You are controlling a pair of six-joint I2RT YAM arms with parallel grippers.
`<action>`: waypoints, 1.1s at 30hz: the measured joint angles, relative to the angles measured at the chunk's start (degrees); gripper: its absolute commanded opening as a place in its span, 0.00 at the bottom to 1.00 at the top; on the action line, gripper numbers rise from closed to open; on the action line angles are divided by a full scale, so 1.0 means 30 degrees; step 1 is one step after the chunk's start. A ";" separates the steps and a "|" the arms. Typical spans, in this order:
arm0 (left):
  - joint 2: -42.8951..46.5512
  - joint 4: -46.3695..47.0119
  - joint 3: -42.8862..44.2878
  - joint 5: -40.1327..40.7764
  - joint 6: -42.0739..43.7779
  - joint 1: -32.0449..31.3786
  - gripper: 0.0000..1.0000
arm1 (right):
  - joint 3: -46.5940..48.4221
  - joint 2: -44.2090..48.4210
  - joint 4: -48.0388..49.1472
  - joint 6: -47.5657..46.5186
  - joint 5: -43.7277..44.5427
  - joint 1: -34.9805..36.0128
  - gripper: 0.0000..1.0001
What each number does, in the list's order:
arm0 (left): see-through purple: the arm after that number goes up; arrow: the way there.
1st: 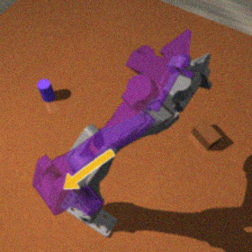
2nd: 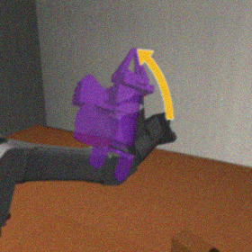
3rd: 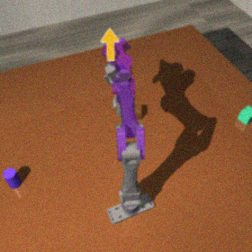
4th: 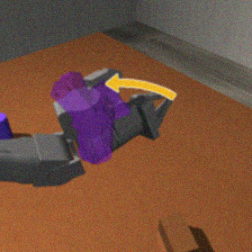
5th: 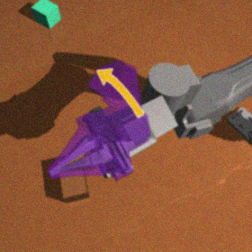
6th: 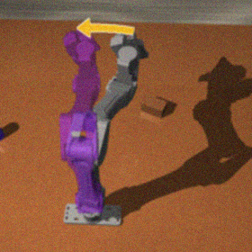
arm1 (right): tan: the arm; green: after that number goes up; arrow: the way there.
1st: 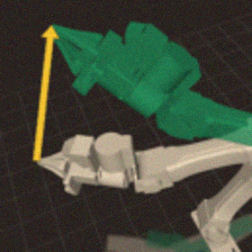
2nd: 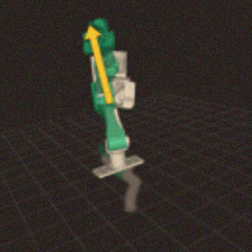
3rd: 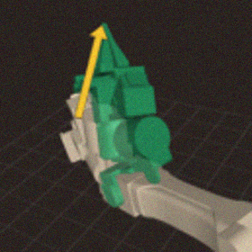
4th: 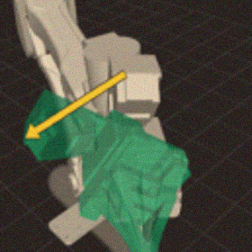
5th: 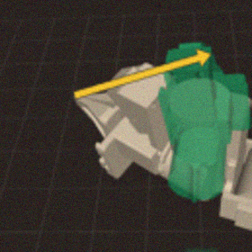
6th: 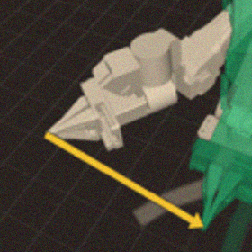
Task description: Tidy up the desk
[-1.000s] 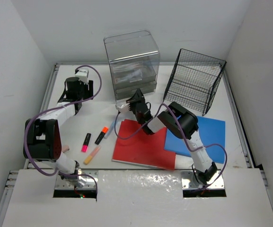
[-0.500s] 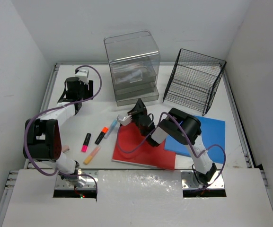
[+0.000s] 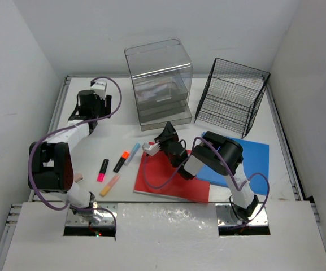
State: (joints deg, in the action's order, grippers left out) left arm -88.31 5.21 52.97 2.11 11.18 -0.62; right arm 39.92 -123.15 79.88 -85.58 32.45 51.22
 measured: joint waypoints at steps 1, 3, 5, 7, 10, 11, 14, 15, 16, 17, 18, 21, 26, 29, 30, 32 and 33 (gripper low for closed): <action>0.0000 -0.0189 0.0168 -0.0007 0.0168 0.0000 0.63 | -0.0051 0.0000 -0.0029 -0.0007 0.0000 0.0000 0.32; 0.0000 -0.0787 0.0597 -0.0160 0.0561 0.0000 0.65 | -0.0109 0.0000 -0.0321 0.0044 -0.0058 0.0015 0.52; 0.0000 -0.1661 0.1151 -0.0612 0.1100 0.0000 0.75 | -0.0240 0.0000 -0.0750 0.0182 -0.0175 0.0044 0.59; 0.0000 -0.2616 0.1712 -0.1107 0.1749 0.0000 0.93 | -0.0328 0.0000 -0.1049 0.0277 -0.0335 0.0102 0.67; 0.0087 -0.3847 0.2106 -0.1719 0.2382 0.0000 1.00 | -0.0772 0.0357 -0.1333 0.0444 -0.0678 0.0233 0.80; 0.0189 -0.4459 0.2142 -0.1923 0.2674 0.0000 1.00 | -0.0991 0.0583 -0.1392 0.0510 -0.0801 0.0284 0.83; 0.0568 -0.6717 0.2324 -0.2433 0.3687 0.0168 1.00 | -0.1639 0.1479 -0.1464 0.0831 -0.1005 0.0517 0.95; 0.0699 -0.7533 0.2433 -0.2608 0.4058 0.0299 1.00 | -0.1851 0.1872 -0.1537 0.1056 -0.1071 0.0612 0.97; 0.0816 -0.8531 0.2616 -0.2783 0.4546 0.0503 0.99 | -0.2069 0.2331 -0.1617 0.1253 -0.1166 0.0692 0.99; 0.0954 -0.9449 0.2761 -0.2958 0.5020 0.0729 0.99 | -0.2251 0.2827 -0.1705 0.1457 -0.1268 0.0765 0.99; 0.1086 -1.0324 0.2878 -0.3104 0.5501 0.0969 0.99 | -0.2390 0.3555 -0.2397 0.1967 -0.1523 0.0852 0.99; 0.1625 -1.3369 0.3002 -0.3738 0.7322 0.2135 0.99 | -0.2295 0.6171 -0.6040 0.4371 -0.2557 0.0984 0.99; 0.2047 -1.6837 0.2973 -0.4044 0.9617 0.3504 0.96 | 0.0510 0.9726 -1.4469 0.9544 -0.5049 0.0991 0.99; 0.2047 -1.7850 0.2892 -0.4670 1.0338 0.3475 0.93 | 0.1763 1.0732 -1.7019 1.1905 -0.6411 0.0962 0.99; 0.2047 -1.8098 0.2871 -0.4881 1.0477 0.3432 0.92 | 0.1858 1.1038 -1.7646 1.2662 -0.6812 0.0933 0.99; 0.2047 -1.8476 0.2732 -0.5348 1.0703 0.3220 0.89 | 0.1894 1.1431 -1.8877 1.4171 -0.7563 0.0750 0.99; 0.2047 -1.8593 0.2550 -0.5464 1.0768 0.2994 0.89 | 0.1923 1.1504 -1.9547 1.4994 -0.7825 0.0546 0.99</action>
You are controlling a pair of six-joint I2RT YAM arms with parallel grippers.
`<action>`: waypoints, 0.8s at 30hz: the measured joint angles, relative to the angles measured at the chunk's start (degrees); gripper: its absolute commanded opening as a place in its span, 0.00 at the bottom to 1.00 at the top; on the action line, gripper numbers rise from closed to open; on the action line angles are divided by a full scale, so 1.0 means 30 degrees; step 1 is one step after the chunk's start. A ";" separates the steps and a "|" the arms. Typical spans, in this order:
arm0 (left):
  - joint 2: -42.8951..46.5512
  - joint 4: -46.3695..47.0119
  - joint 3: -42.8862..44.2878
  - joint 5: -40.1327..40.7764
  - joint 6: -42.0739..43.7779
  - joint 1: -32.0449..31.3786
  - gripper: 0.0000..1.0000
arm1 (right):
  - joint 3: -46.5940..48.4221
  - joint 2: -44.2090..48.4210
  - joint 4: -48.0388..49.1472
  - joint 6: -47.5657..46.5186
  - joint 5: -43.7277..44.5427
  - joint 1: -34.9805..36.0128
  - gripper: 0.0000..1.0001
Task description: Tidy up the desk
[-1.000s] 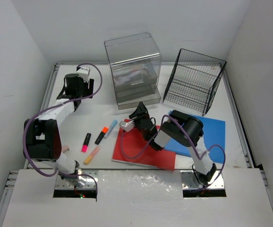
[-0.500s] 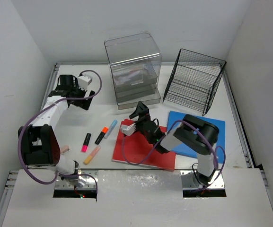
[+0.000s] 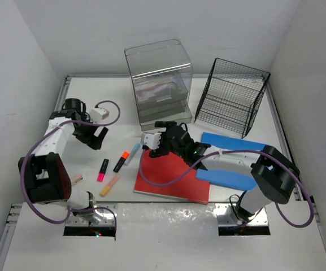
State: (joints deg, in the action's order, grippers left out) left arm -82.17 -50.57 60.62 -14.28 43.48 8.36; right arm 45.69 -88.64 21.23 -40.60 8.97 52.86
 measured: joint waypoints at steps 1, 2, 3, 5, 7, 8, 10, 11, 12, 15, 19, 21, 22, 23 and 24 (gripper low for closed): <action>0.0007 -0.0051 -0.0233 0.0036 -0.0007 -0.0233 0.88 | 0.0015 0.0015 -0.0437 0.0590 -0.0102 -0.0197 0.99; 0.0007 -0.0058 -0.0627 0.0291 -0.0051 -0.0758 0.88 | 0.0015 0.0022 -0.0831 0.1217 -0.0168 -0.0444 0.99; 0.0007 0.0007 -0.1086 0.0517 -0.0102 -0.1275 0.88 | 0.0015 0.0044 -0.1086 0.1654 -0.0146 -0.0634 0.99; 0.0007 0.0219 -0.2310 0.1173 -0.0357 -0.2463 0.88 | -0.0080 0.0182 -0.1260 0.2361 -0.0051 -0.0962 0.99; 0.0000 0.0182 -0.3483 0.1639 -0.0663 -0.3373 0.88 | -0.0277 0.0488 -0.1231 0.2878 0.0000 -0.1100 0.99; 0.0000 0.0131 -0.3898 0.1741 -0.0809 -0.3563 0.88 | -0.0393 0.0692 -0.1224 0.3104 0.0000 -0.1093 0.99; 0.0000 0.0131 -0.4306 0.2018 -0.1144 -0.3599 0.88 | -0.0634 0.1056 -0.1078 0.3395 0.0000 -0.1078 0.99; 0.0000 0.0182 -0.4393 0.2098 -0.1260 -0.3621 0.87 | -0.0758 0.1195 -0.1013 0.3512 0.0000 -0.1071 0.99; 0.0000 0.0364 -0.4495 0.2229 -0.1421 -0.3643 0.86 | -0.0903 0.1290 -0.0867 0.3592 0.0007 -0.1064 0.99; -0.0080 0.1137 -0.4903 0.2557 -0.1843 -0.3687 0.75 | -0.1428 0.1494 -0.0401 0.3701 0.0197 -0.1064 0.99; -0.1297 0.2113 -0.5304 0.2535 -0.2237 -0.3883 0.66 | -0.1916 0.1778 -0.0080 0.3708 0.0525 -0.1064 0.99; -0.1996 0.2543 -0.5391 0.2747 -0.2324 -0.3942 0.56 | -0.1960 0.1909 -0.0044 0.3708 0.0634 -0.1064 0.99; -0.2098 0.2710 -0.5340 0.2914 -0.2419 -0.3978 0.51 | -0.1982 0.1974 0.0029 0.3708 0.0699 -0.1064 0.99; -0.2193 0.2856 -0.5304 0.3111 -0.2565 -0.4014 0.39 | -0.1996 0.2047 0.0087 0.3708 0.0780 -0.1064 0.99; -0.2310 0.3024 -0.5260 0.3330 -0.2608 -0.4014 0.32 | -0.2025 0.2127 0.0182 0.3716 0.0831 -0.1064 0.99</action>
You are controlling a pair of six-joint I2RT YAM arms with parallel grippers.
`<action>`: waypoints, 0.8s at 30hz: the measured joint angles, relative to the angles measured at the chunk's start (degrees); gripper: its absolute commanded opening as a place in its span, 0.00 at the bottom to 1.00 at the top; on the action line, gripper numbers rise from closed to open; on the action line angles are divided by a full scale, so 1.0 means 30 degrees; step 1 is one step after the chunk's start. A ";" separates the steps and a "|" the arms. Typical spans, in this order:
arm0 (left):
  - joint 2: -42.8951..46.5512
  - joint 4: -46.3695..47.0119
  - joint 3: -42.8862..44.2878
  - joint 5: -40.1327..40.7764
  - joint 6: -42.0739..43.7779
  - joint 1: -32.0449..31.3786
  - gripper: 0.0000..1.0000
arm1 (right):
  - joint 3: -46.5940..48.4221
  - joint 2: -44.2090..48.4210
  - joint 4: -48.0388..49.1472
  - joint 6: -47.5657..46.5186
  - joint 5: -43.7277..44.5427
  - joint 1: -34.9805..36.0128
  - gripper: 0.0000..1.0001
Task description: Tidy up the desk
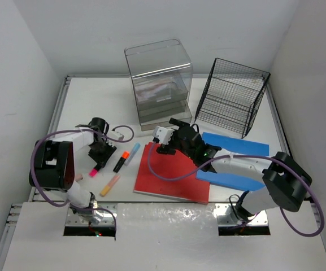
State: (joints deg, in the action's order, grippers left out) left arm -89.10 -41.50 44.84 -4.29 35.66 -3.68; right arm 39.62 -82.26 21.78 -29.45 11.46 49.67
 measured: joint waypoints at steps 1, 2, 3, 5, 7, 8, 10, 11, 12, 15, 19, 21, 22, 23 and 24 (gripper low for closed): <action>-0.0138 0.0102 0.0102 0.0131 -0.0146 0.0000 0.26 | -0.0058 0.0095 0.0087 -0.0007 0.0022 0.0000 0.99; -0.0291 0.0146 0.0233 0.0255 -0.0219 0.0015 0.15 | -0.0146 0.0204 0.0197 0.0000 0.0036 0.0000 0.99; -0.0401 0.0087 0.0350 0.0255 -0.0357 0.0015 0.09 | -0.0248 0.0306 0.0270 0.0000 0.0036 0.0000 0.99; -0.0488 0.0000 0.0510 0.0109 -0.0408 0.0007 0.00 | -0.0568 0.0554 0.0503 0.0000 0.0022 0.0000 0.99; -0.0729 0.0058 0.0867 -0.0342 -0.0656 0.0015 0.00 | -0.0838 0.0780 0.0648 0.0022 0.0022 0.0000 0.99; -0.0889 0.0080 0.1144 -0.0678 -0.0772 0.0007 0.00 | -0.0882 0.0852 0.0656 0.0066 0.0022 0.0000 0.99; -0.1239 0.0342 0.1843 -0.1545 -0.1005 0.0007 0.00 | -0.0903 0.1013 0.0721 0.0284 0.0029 -0.0073 0.99; -0.1319 0.0437 0.2229 -0.1829 -0.1078 0.0007 0.00 | -0.0918 0.1151 0.0736 0.0539 -0.0015 -0.0204 0.99; -0.1341 0.0466 0.2492 -0.1974 -0.1122 0.0007 0.00 | -0.0925 0.1311 0.0729 0.0845 -0.0036 -0.0379 0.99; -0.0736 0.0517 0.4124 -0.2186 -0.1231 0.0117 0.00 | -0.1129 0.2055 0.0889 0.2630 -0.0590 -0.1938 0.99; 0.1064 -0.0663 0.6696 -0.3373 -0.0444 -0.0044 0.00 | -0.2441 0.3555 0.1967 0.5544 -0.1166 -0.5027 0.99; 0.1581 -0.1151 0.8335 -0.4095 -0.0036 -0.0605 0.00 | -0.2973 0.4080 0.2157 0.6411 -0.1086 -0.5544 0.99; 0.1719 -0.1217 0.8990 -0.4007 0.0058 -0.1304 0.00 | -0.3118 0.4248 0.2178 0.6710 -0.1042 -0.5566 0.99; 0.1756 -0.1217 0.9530 -0.3818 0.0138 -0.2273 0.00 | -0.3184 0.4313 0.2208 0.6965 -0.1005 -0.5559 0.99; 0.1719 -0.1151 0.9908 -0.3650 0.0189 -0.3439 0.00 | -0.3271 0.4393 0.2259 0.7125 -0.0962 -0.5523 0.99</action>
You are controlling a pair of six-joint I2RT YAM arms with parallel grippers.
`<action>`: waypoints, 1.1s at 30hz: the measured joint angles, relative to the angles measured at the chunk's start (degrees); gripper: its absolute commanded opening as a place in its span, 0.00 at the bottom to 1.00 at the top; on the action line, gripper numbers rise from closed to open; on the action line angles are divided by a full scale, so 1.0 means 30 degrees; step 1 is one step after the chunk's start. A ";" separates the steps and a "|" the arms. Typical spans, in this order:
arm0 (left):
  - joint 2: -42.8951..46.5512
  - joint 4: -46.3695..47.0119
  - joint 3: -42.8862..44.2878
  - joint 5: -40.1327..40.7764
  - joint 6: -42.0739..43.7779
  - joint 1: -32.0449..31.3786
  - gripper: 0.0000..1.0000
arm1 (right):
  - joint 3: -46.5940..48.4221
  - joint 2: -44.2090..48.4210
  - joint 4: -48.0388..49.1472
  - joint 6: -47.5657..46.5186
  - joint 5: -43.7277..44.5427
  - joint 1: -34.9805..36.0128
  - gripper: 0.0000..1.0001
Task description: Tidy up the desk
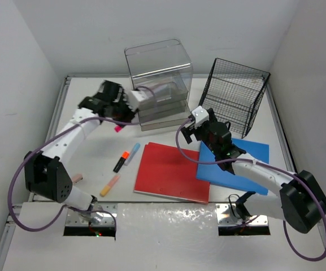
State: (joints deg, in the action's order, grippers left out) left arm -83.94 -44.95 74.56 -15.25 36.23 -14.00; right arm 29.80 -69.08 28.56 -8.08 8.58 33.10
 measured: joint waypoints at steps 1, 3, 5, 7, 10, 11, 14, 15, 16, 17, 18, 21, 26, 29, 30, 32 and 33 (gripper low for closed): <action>-0.0102 0.0066 0.0204 0.0313 0.0000 -0.1195 0.00 | -0.0087 0.0051 0.0087 0.0153 0.0073 0.0022 0.99; -0.0692 0.0066 0.0699 0.1166 0.0029 -0.3643 0.00 | -0.0328 0.0255 0.0335 0.0350 0.0386 0.0015 0.99; -0.1690 0.0255 0.1384 0.2047 0.0066 -0.5610 0.00 | -0.0656 0.0641 0.0459 0.0568 0.0780 -0.0036 0.99; -0.2878 0.0896 0.2251 0.3016 0.0095 -0.6696 0.00 | -0.0911 0.1137 0.0444 0.0794 0.1260 -0.0138 0.99; -0.5122 0.1333 0.4481 0.4342 0.0102 -0.6958 0.00 | -0.1260 0.1960 0.0430 0.1115 0.2011 -0.0357 0.99; -0.5989 0.1545 0.5486 0.4721 0.0102 -0.6921 0.00 | -0.1384 0.2273 0.0393 0.1188 0.2193 -0.0423 0.99; -0.7919 0.2623 0.7431 0.5610 0.0255 -0.6841 0.01 | -0.1610 0.2863 0.0219 0.1224 0.2550 -0.0561 0.99; -0.8357 0.2849 0.7759 0.5836 0.0357 -0.6834 0.13 | -0.1632 0.3016 0.0109 0.1231 0.2608 -0.0576 0.99; -0.8714 0.2951 0.7970 0.5982 0.0488 -0.6841 0.22 | -0.1647 0.3147 0.0029 0.1239 0.2637 -0.0612 0.99; -0.9092 0.2994 0.8167 0.6091 0.0656 -0.6870 0.31 | -0.1647 0.3257 -0.0066 0.1275 0.2645 -0.0619 0.99; -0.9398 0.3082 0.8269 0.6215 0.0845 -0.6914 0.51 | -0.1647 0.3366 -0.0131 0.1290 0.2637 -0.0619 0.99; -1.0134 0.2900 0.8386 0.6353 0.1144 -0.7031 0.74 | -0.1647 0.3614 -0.0284 0.1421 0.2419 -0.0619 0.99; -1.0870 0.1005 1.0484 0.6120 0.0896 -0.7344 0.83 | -0.1639 0.3708 -0.0619 0.1581 0.1974 -0.0619 0.99; -1.0367 -0.0058 1.1825 0.4983 0.0772 -0.7308 0.84 | -0.1639 0.3723 -0.0648 0.1763 0.1902 -0.0619 0.99; -0.9930 -0.0299 1.1978 0.4503 0.0736 -0.7300 0.84 | -0.1639 0.3723 -0.0648 0.1829 0.1865 -0.0619 0.99; -0.8765 -0.1064 1.2007 0.3672 0.0503 -0.7257 0.84 | -0.1639 0.3716 -0.0612 0.1931 0.1690 -0.0619 0.99; -0.8058 -0.1545 1.1992 0.3337 0.0335 -0.7198 0.84 | -0.1639 0.3701 -0.0605 0.1982 0.1581 -0.0619 0.99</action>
State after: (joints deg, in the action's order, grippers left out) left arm -108.12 -49.58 110.54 -5.23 37.23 -35.59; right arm 24.88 -57.98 26.74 -2.13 13.32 31.24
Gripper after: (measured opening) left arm 0.836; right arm 0.986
